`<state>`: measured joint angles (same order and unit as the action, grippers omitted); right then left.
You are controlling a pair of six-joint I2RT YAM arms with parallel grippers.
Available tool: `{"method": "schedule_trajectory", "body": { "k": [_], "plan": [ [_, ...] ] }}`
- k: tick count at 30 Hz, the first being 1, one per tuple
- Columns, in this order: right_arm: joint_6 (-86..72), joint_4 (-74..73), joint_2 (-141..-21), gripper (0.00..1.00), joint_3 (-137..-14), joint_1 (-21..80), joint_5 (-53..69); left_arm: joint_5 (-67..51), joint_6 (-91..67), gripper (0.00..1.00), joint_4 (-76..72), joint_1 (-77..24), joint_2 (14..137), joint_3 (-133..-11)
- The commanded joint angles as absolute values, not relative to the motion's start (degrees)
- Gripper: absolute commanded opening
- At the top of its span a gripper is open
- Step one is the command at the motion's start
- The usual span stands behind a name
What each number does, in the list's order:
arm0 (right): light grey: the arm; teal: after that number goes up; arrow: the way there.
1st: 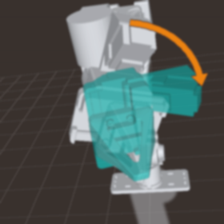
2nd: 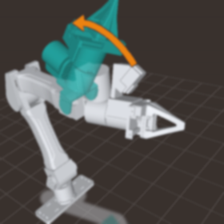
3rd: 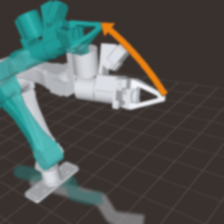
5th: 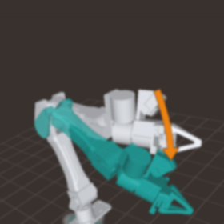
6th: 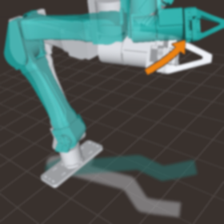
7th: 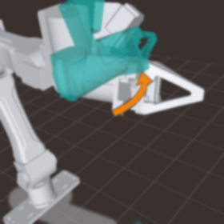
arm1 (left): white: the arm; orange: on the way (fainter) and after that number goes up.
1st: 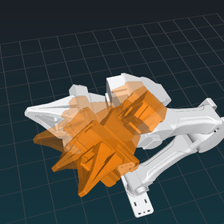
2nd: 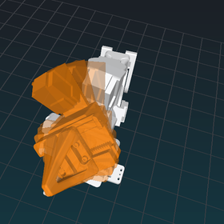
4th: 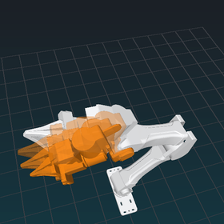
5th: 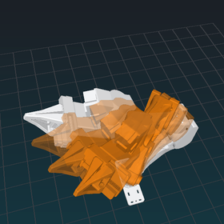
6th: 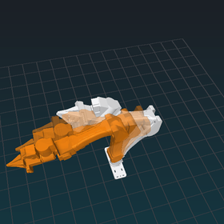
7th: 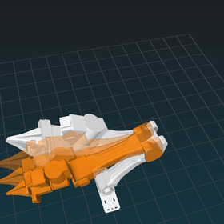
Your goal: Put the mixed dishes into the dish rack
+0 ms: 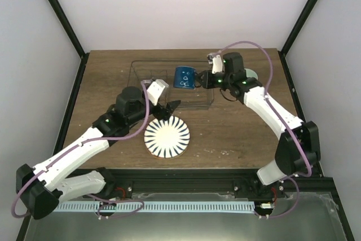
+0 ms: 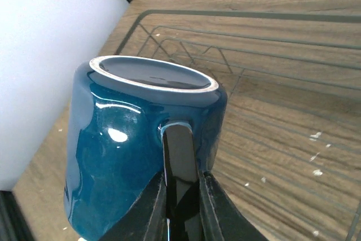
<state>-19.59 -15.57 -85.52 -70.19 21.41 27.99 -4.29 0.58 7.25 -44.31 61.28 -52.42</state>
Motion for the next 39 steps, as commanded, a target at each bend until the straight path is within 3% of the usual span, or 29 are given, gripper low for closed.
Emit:
{"method": "schedule_trajectory", "body": {
  "k": [1,7,21,30,39],
  "plan": [
    [-15.3,-14.62,-89.31,0.01,-77.5,23.71,18.06,-13.57,-7.23,0.81,12.04,-38.59,59.85,-51.55],
    [-10.32,-13.06,-95.61,0.01,-80.94,27.69,2.72,-10.71,-9.07,0.79,12.92,-37.61,59.61,-50.44],
    [-1.15,12.04,-99.83,0.01,-67.9,35.86,-23.93,-4.54,-10.24,0.79,11.99,-37.31,56.56,-47.2],
    [-2.41,20.42,-103.82,0.01,-64.34,37.09,-40.37,-4.13,-10.48,0.79,10.99,-37.28,56.03,-45.73],
    [-7.12,20.43,-107.86,0.01,-65.64,37.08,-45.14,-4.04,-10.28,0.79,10.3,-37.26,56.18,-44.85]
  ]
}}
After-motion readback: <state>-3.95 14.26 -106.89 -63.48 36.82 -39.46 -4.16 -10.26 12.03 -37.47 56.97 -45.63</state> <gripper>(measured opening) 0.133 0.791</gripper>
